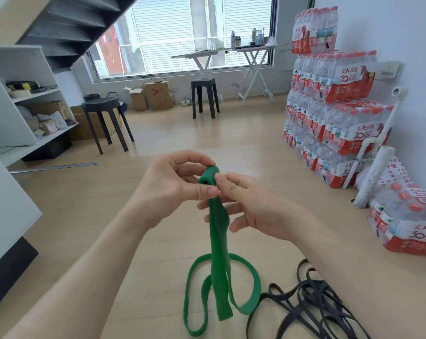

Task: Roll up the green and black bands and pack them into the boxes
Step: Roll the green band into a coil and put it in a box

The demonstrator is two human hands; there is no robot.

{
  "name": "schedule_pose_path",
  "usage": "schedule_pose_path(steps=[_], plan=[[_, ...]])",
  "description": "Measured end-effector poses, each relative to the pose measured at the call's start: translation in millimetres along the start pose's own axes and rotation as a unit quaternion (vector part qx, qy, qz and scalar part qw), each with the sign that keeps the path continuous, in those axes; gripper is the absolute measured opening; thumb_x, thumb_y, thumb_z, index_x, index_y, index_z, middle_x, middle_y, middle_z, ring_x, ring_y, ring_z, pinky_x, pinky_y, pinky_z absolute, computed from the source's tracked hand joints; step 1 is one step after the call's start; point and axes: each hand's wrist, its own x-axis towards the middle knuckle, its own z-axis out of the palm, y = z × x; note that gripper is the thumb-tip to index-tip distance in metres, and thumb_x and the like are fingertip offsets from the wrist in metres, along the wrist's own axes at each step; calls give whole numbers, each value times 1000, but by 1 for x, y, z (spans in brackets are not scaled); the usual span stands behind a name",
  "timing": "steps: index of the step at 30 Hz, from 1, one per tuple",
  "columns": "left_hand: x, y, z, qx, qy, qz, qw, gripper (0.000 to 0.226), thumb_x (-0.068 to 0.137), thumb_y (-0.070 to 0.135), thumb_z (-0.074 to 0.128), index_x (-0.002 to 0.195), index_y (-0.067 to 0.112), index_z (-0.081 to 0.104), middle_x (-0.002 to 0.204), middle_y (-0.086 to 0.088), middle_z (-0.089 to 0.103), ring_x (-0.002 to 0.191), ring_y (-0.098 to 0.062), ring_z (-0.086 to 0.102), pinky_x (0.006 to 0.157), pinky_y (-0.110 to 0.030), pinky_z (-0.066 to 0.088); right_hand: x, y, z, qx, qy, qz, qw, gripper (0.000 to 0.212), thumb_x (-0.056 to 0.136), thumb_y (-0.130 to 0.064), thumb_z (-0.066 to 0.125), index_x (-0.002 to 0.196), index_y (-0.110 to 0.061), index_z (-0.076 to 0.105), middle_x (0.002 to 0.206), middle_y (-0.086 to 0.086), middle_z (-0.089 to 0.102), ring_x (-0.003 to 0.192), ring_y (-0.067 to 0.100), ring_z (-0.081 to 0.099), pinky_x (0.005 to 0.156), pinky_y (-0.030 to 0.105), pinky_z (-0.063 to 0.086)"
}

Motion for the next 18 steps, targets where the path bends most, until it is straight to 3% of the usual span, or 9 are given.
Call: schedule_pose_path(steps=[2,6,10,12,15,18], plan=[[1,0,-3,0,29,-1,1000,44,50,9,80,92,12,69,85,-11,74,79,-40,67,73,-39,58,0,0,6,-14,29,-18,999,57,74,-55,61,110,-11,57,95,7,72,89,24,70,59,29,54],[2,-5,-14,28,69,-19,997,42,53,4,82,91,13,70,84,-8,73,75,-33,67,74,-37,58,4,6,4,-153,107,-77,979,54,65,-46,83,108,-21,63,94,1,72,84,13,68,75,30,56],[3,-8,-18,190,43,-34,980,43,59,-4,84,94,20,72,89,1,72,67,-17,69,70,-27,59,5,16,10,-379,166,-166,895,40,71,-29,80,107,-22,65,89,-7,66,80,9,60,76,22,49],[4,-8,-15,267,25,-26,963,45,59,-1,85,95,23,72,85,6,72,64,-12,67,67,-22,56,4,16,11,-407,186,-188,874,34,73,-26,77,105,-23,67,88,-8,67,78,8,59,75,20,47],[4,-10,-9,352,13,-27,936,43,62,7,86,96,29,73,71,4,69,60,-9,62,66,-23,54,5,14,7,-345,183,-152,908,32,70,-23,79,95,-30,61,87,-8,72,76,7,65,75,22,51],[4,-14,-3,425,-25,-11,905,40,69,11,82,102,31,71,75,8,66,63,-3,56,66,-21,49,4,7,2,-206,149,-67,965,33,71,-19,81,92,-22,56,85,0,74,76,17,70,74,33,56]])
